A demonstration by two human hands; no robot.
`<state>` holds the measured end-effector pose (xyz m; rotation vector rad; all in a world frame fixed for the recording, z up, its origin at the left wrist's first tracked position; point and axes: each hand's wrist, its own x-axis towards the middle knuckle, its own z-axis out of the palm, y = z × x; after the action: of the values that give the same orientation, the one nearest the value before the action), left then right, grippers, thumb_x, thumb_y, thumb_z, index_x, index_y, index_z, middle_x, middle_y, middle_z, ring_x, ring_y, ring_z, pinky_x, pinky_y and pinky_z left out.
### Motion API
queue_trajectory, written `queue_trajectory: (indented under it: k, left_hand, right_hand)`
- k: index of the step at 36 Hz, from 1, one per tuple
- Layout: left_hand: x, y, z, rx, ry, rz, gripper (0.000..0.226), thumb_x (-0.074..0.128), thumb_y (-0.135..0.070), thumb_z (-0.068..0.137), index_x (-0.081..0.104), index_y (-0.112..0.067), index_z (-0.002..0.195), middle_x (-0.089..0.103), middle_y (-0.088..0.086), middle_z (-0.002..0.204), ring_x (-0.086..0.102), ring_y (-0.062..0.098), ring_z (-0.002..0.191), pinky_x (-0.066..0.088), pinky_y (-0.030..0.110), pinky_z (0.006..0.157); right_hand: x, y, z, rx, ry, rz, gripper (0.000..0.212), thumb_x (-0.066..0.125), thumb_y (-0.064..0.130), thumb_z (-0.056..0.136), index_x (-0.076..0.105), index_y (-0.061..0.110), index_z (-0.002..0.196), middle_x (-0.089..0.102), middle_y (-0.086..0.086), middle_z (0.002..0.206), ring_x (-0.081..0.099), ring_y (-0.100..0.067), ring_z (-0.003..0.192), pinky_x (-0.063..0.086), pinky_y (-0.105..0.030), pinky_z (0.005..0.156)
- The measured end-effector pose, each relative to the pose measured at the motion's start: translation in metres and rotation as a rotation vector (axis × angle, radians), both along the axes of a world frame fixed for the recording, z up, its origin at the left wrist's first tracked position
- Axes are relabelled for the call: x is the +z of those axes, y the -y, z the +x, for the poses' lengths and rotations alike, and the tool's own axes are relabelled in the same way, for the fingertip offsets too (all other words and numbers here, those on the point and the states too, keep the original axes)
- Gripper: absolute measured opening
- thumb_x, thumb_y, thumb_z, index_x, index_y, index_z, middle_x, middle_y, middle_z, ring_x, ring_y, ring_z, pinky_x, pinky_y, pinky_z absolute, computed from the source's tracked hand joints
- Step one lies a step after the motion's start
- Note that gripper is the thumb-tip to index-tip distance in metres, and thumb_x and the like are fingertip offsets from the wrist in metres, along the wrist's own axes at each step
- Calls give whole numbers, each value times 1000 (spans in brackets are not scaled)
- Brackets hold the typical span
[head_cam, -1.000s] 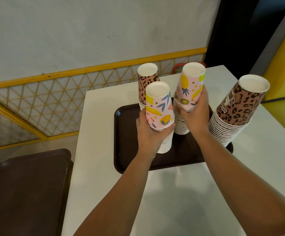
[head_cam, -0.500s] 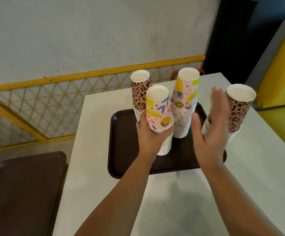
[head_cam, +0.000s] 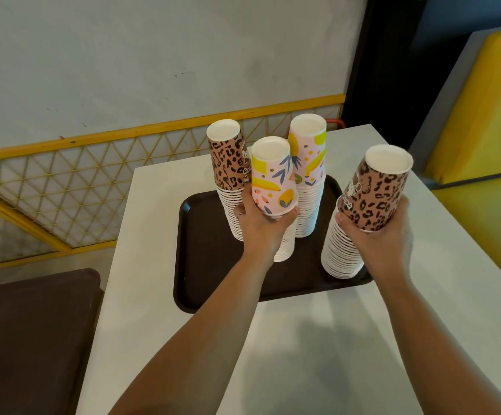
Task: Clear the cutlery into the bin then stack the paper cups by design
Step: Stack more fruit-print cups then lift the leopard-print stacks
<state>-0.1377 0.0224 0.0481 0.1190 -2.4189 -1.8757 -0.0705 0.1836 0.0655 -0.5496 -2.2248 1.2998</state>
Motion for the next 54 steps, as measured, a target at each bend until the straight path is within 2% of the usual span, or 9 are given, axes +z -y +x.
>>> queue_trajectory:
  k: [12,18,23,30,37,40,43,48,54]
  left_hand:
    - [0,4,7,-134,0,78,100,79,-62,54,32,-41,139,43,-11,141,36,16,136,37,48,109]
    - [-1,38,59,-260,-30,17,76,75,-52,72,32,-42,134,36,-36,130,38,-11,126,39,22,99]
    - [-15,69,70,-514,-14,-158,105,87,-30,65,21,-27,147,34,-17,148,32,-2,136,34,13,105]
    - [-1,71,63,-283,-58,-74,89,83,-2,66,33,-26,136,51,-16,122,53,-8,109,48,12,90]
    - [-8,92,50,-127,14,-108,90,89,-21,60,37,-28,133,56,-9,126,54,7,112,45,20,90]
    - [-10,97,44,-145,-10,-129,90,89,-20,59,37,-26,133,55,-7,127,53,10,116,45,21,92]
    - [-13,99,41,-153,-10,-136,90,90,-21,58,37,-31,130,54,-9,128,52,7,116,44,20,93]
    - [-17,101,40,-185,-30,-131,93,90,-22,57,38,-25,133,55,-7,129,52,11,121,45,23,97]
    - [-20,105,36,-218,-22,-89,93,91,-22,54,41,-23,133,57,-7,126,54,10,118,48,37,101]
  right_hand:
    - [0,37,10,140,-31,6,87,84,33,61,37,16,132,53,0,125,52,-12,112,37,-10,75]
    - [-1,64,16,212,-39,-34,92,84,35,61,32,19,135,48,1,130,46,-5,114,34,-2,73]
    - [3,89,17,277,-23,-34,85,81,33,67,32,19,135,41,8,124,39,4,107,36,5,66]
    - [1,132,15,324,11,-109,84,80,37,66,31,26,133,39,19,115,44,8,100,38,0,66]
    - [-3,137,7,215,-197,-283,56,42,50,87,40,15,131,48,3,129,48,-6,119,44,-17,95]
    - [-10,123,-12,57,-136,-247,48,55,32,90,37,17,132,38,2,135,44,-8,120,43,-34,101]
    - [-21,110,-31,93,39,-190,76,74,21,76,30,20,138,34,0,142,40,-10,121,41,-34,99]
    - [-44,112,-48,130,98,-130,100,86,33,55,30,26,138,44,3,136,46,-14,121,45,-37,94]
    - [-53,118,-58,2,94,-71,92,85,39,57,35,21,133,47,-1,131,50,-21,117,45,-34,86]
